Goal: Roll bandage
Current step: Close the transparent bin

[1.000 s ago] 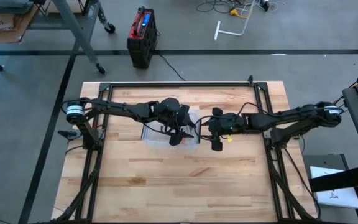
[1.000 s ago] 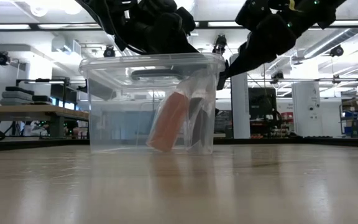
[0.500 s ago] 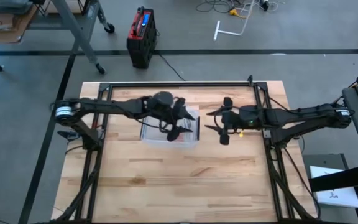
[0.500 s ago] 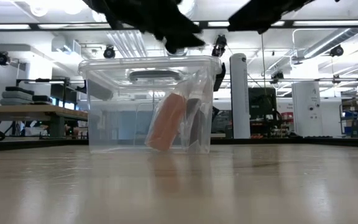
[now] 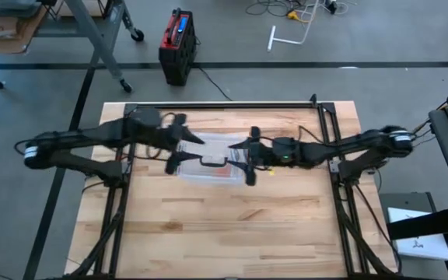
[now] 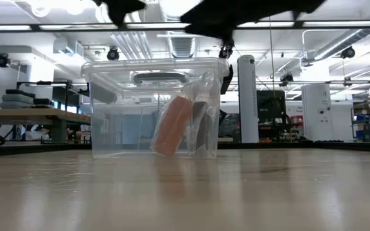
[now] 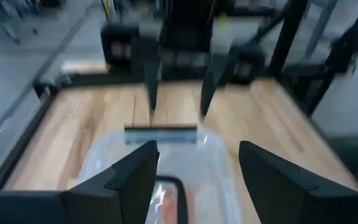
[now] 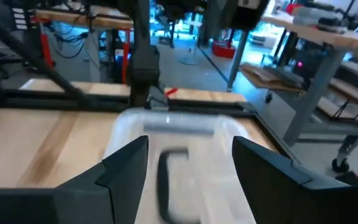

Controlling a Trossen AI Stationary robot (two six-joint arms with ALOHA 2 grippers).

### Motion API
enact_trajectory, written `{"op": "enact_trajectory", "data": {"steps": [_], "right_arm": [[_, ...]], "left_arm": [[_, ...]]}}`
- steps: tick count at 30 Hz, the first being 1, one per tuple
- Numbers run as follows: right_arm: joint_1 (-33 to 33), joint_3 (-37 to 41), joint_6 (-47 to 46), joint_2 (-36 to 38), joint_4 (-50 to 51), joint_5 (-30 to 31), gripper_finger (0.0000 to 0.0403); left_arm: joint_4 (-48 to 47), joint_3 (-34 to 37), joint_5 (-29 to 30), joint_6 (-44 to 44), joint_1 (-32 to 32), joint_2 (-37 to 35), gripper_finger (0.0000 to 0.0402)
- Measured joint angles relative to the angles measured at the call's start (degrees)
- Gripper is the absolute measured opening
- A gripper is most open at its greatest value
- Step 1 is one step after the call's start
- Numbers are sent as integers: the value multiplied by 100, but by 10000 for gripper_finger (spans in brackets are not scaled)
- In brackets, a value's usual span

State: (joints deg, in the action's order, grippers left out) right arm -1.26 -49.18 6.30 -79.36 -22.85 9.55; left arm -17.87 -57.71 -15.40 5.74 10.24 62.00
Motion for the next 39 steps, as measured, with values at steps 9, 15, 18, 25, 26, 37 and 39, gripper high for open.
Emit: {"op": "enact_trajectory", "data": {"steps": [9,15,18,25,26,37,39], "right_arm": [[127,-1994,101,-1930,89,-603,234],[293,-3114,-169,-2886,445,-698,293],[376,-3479,-179,-3255,494,-695,330],[544,-3985,-321,-3799,413,-690,352],[549,-3981,-337,-3842,473,-712,352],[501,-3898,-722,-3884,1154,-1210,345],[511,-3863,-755,-3854,1413,-1090,345]], "left_arm": [[1148,1619,-12,-708,-34,-1893,237],[1208,2137,-15,-845,-44,-2493,267],[1036,2162,-139,-916,-44,-2796,282],[922,2222,-532,-1045,-46,-3160,291],[837,2229,-522,-1043,-46,-3186,289],[85,2250,140,-982,-45,-3068,259],[86,2251,140,-989,-46,-3019,255]]}}
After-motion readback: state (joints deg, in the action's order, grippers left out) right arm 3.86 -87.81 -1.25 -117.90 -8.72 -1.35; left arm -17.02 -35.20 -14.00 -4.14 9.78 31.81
